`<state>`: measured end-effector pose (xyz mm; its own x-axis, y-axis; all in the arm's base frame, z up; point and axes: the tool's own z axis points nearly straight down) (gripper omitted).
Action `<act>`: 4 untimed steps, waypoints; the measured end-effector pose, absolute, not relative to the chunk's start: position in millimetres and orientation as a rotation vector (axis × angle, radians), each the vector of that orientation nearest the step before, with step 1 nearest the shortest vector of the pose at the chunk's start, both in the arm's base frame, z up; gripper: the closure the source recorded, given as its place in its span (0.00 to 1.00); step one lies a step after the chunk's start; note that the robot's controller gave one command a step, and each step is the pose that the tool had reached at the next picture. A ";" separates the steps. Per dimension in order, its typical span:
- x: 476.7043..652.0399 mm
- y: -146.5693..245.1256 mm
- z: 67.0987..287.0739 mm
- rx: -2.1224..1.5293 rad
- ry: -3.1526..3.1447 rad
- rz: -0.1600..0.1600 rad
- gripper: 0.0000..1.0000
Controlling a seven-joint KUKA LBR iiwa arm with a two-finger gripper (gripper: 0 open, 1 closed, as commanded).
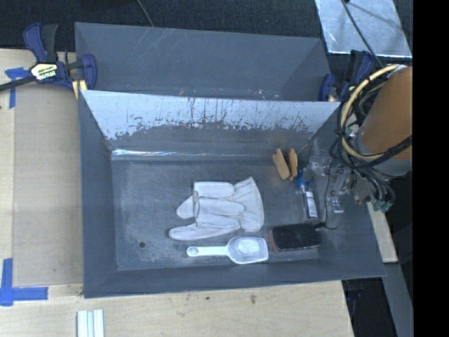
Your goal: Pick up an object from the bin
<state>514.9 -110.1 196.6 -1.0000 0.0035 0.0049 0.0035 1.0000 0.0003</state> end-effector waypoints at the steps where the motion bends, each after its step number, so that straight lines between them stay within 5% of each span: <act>1: 516.6 -109.6 201.2 -0.001 -3.145 0.002 0.00; 2: 551.0 -90.2 156.2 0.059 -3.153 0.005 0.00; 4: 592.8 -60.4 91.8 -0.122 -3.148 0.002 0.00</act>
Offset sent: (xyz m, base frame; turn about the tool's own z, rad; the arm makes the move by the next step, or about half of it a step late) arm 0.0521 0.0348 -0.0744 -0.0664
